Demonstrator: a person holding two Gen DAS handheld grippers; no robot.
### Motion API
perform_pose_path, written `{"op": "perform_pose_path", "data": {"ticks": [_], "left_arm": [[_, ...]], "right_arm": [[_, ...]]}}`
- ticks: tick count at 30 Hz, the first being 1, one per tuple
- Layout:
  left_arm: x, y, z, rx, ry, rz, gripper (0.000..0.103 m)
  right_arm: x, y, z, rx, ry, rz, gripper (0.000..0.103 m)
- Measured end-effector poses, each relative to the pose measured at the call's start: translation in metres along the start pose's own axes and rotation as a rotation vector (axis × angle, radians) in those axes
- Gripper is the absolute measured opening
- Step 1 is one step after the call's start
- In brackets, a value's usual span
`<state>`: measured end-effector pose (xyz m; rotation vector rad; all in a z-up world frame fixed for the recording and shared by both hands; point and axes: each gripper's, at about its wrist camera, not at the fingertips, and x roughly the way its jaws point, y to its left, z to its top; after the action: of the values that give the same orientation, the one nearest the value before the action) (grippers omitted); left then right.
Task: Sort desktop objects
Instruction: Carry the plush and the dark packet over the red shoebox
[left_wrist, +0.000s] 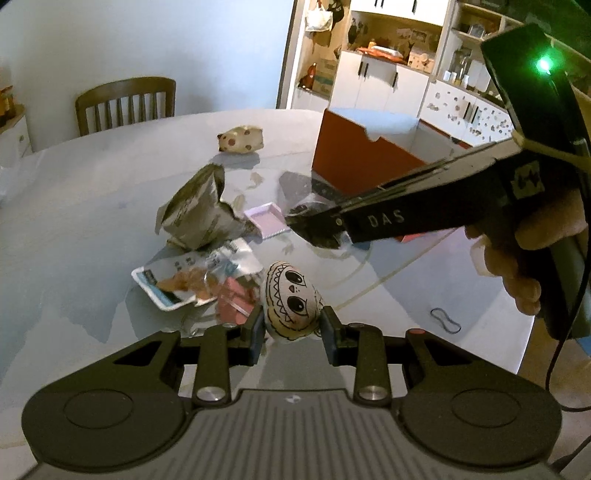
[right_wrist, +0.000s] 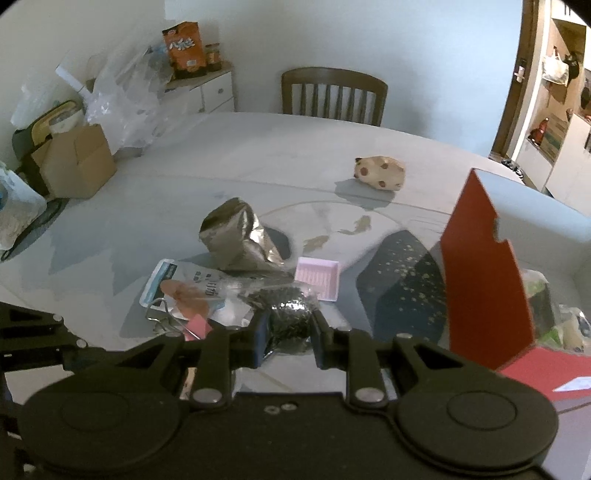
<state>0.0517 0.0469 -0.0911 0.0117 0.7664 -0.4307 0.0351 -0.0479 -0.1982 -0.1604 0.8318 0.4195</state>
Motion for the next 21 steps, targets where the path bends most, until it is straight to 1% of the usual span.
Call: {"op": "perform_pose_path", "data": {"ticks": [6, 14, 21], "left_arm": [[-0.004, -0.006, 0.016, -0.022, -0.02, -0.028, 0.031], [-0.011, -0.023, 0.043, -0.008, -0.074, -0.055, 0.031], [-0.011, -0.044, 0.064, 0.018, -0.105, -0.083, 0.031]], "right_arm": [[-0.016, -0.013, -0.002, 0.035, -0.017, -0.009, 0.024], [-0.042, -0.033, -0.003, 0.061, -0.048, -0.024, 0.024], [-0.066, -0.057, 0.002, 0.087, -0.087, -0.046, 0.024]]}}
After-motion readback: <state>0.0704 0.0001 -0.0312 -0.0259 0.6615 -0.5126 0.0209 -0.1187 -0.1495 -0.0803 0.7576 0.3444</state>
